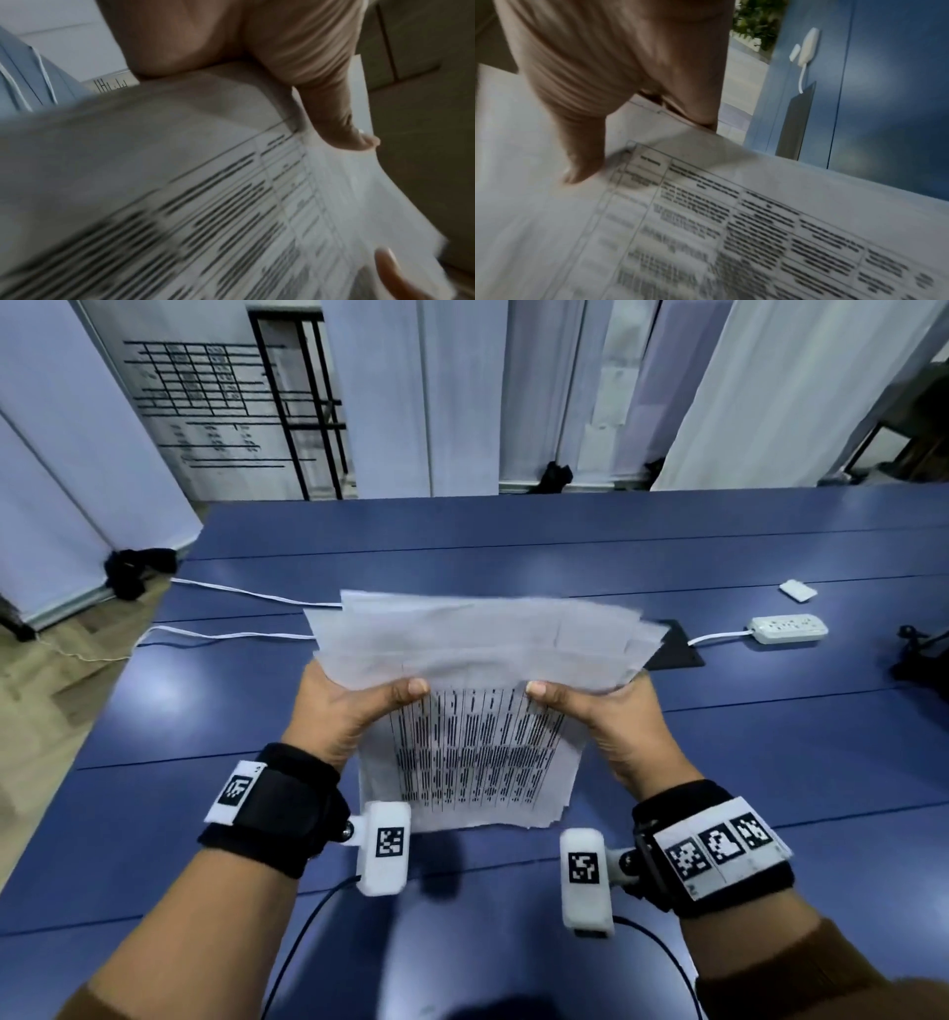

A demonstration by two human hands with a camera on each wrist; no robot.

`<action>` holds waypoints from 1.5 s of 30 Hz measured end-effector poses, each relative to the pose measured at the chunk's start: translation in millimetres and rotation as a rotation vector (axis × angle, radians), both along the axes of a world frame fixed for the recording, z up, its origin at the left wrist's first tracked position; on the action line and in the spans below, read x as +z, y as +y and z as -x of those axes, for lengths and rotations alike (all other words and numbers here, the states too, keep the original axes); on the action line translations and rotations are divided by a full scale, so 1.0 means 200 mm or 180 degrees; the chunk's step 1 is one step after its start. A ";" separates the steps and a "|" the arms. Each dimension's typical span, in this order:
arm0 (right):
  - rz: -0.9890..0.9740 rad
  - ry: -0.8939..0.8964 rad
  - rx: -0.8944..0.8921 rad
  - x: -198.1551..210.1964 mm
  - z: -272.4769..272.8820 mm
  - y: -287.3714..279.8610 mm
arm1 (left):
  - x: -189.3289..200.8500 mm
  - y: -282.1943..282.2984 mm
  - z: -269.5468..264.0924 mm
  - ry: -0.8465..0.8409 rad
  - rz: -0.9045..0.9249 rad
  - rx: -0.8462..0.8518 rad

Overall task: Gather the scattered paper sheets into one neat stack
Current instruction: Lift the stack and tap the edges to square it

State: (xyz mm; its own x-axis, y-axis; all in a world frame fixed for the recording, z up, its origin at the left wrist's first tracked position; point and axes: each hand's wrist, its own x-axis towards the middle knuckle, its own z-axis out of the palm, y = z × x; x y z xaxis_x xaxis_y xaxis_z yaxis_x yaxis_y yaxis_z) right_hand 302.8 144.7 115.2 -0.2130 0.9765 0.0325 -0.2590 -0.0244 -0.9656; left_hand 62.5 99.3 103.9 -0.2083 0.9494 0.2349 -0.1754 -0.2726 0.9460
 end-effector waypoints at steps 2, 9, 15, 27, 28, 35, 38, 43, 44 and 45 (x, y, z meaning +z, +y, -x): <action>-0.0123 -0.0134 -0.0192 -0.03 0.01 -0.01 | -0.05 0.00 -0.01 0.0023 0.0155 0.0023; -0.1865 -0.1026 -0.0983 -0.05 0.03 -0.07 | -0.09 -0.02 -0.03 -0.0075 0.0128 -0.0013; -0.1997 -0.1499 -0.1047 -0.01 0.03 -0.10 | -0.07 -0.04 -0.03 0.0007 0.0101 -0.0036; -0.2187 -0.1697 -0.1034 -0.02 0.03 -0.14 | -0.06 -0.06 -0.03 0.0051 0.0030 0.0101; -0.2142 -0.1732 -0.1001 -0.03 0.02 -0.15 | -0.05 -0.06 -0.03 0.0048 0.0030 0.0108; -0.2166 -0.1519 -0.0915 -0.01 0.00 -0.17 | -0.06 -0.07 -0.01 -0.0014 0.0085 0.0198; -0.2066 -0.1483 -0.0841 -0.01 -0.01 -0.17 | -0.07 -0.08 -0.01 0.0005 0.0097 0.0165; -0.1459 -0.1105 -0.0830 -0.04 -0.04 -0.17 | -0.07 -0.08 0.00 -0.0014 0.0144 0.0194; -0.1084 -0.0899 -0.0744 -0.06 -0.04 -0.16 | -0.07 -0.08 0.00 -0.0019 0.0175 0.0179; -0.0688 -0.0634 -0.0556 -0.08 -0.05 -0.16 | -0.08 -0.09 0.00 -0.0033 0.0208 0.0125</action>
